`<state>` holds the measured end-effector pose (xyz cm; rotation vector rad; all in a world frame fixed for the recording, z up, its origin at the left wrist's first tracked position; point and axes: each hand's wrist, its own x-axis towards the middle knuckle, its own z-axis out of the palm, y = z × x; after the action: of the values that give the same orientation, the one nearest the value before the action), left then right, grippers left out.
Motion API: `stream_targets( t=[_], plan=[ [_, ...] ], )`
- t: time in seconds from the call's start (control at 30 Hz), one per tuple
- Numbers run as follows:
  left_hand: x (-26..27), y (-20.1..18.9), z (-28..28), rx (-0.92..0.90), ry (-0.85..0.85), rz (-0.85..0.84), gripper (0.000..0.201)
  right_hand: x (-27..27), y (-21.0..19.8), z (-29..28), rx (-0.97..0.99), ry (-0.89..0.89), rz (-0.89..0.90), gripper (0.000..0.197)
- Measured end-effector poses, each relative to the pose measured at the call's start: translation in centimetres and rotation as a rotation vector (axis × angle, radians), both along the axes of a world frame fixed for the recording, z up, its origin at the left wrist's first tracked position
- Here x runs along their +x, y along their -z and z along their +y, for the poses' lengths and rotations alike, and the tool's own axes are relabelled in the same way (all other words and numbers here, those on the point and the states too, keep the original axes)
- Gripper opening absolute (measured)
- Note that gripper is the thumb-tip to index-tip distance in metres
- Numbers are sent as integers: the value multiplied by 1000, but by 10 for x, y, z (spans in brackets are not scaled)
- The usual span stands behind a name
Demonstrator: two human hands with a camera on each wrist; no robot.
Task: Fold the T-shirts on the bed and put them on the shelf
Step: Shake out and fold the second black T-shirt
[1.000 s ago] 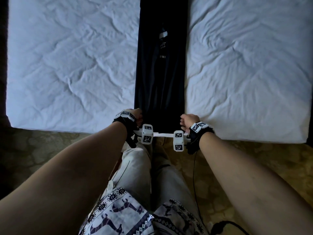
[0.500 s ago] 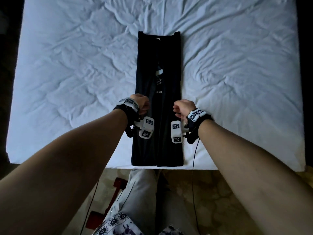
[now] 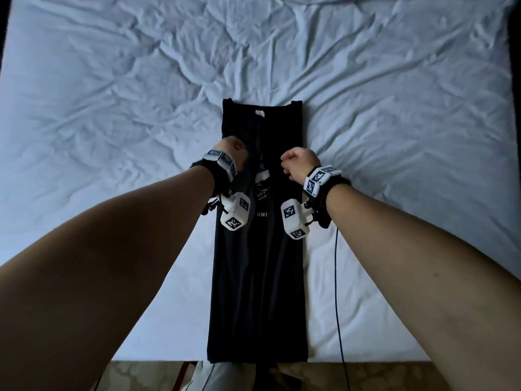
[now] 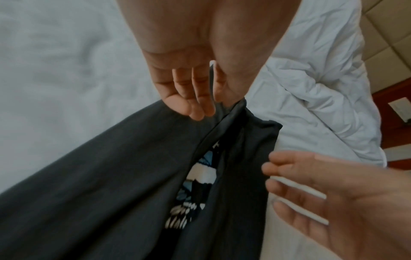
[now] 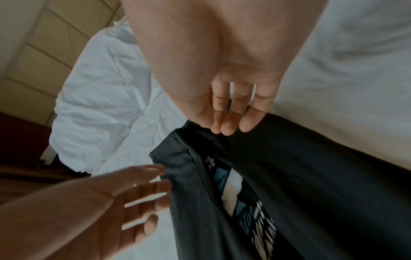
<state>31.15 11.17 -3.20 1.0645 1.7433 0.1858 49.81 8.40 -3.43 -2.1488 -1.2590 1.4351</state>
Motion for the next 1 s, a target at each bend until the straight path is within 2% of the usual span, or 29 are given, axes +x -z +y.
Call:
stream_targets(
  t=[0.07, 0.2, 0.3, 0.37, 0.5, 0.57, 0.6, 0.73, 0.83, 0.93, 1.0],
  plan=[
    [2, 10, 24, 49, 35, 70, 20, -3, 6, 24, 76, -64, -78, 14],
    [10, 11, 58, 169, 178, 137, 49, -9, 10, 68, 200, -236, -178, 36],
    [16, 20, 80, 176, 271, 125, 56, -16, 19, 96, 250, -330, -221, 42],
    [18, 28, 89, 143, 309, 112, 49, -21, 21, 105, 245, -399, -195, 39],
    [22, 26, 99, 88, 319, 107, 19, -28, 32, 119, 183, -459, -166, 40],
    [22, 27, 99, 84, 269, 83, 11, -29, 39, 123, 153, -507, -214, 33],
    [22, 28, 97, 86, 225, 58, 14, -30, 42, 125, 143, -523, -246, 29],
    [24, 34, 96, 95, 69, -31, 8, -26, 50, 127, 151, -431, -273, 27],
    [25, 37, 104, 120, -20, -18, 13, -25, 50, 131, 171, -333, -213, 20],
    [22, 43, 110, 128, -20, 9, 13, -25, 53, 139, 172, -205, -158, 5],
    [22, 48, 109, 121, -6, 14, 16, -24, 56, 140, 151, -192, -135, 9]
  ],
)
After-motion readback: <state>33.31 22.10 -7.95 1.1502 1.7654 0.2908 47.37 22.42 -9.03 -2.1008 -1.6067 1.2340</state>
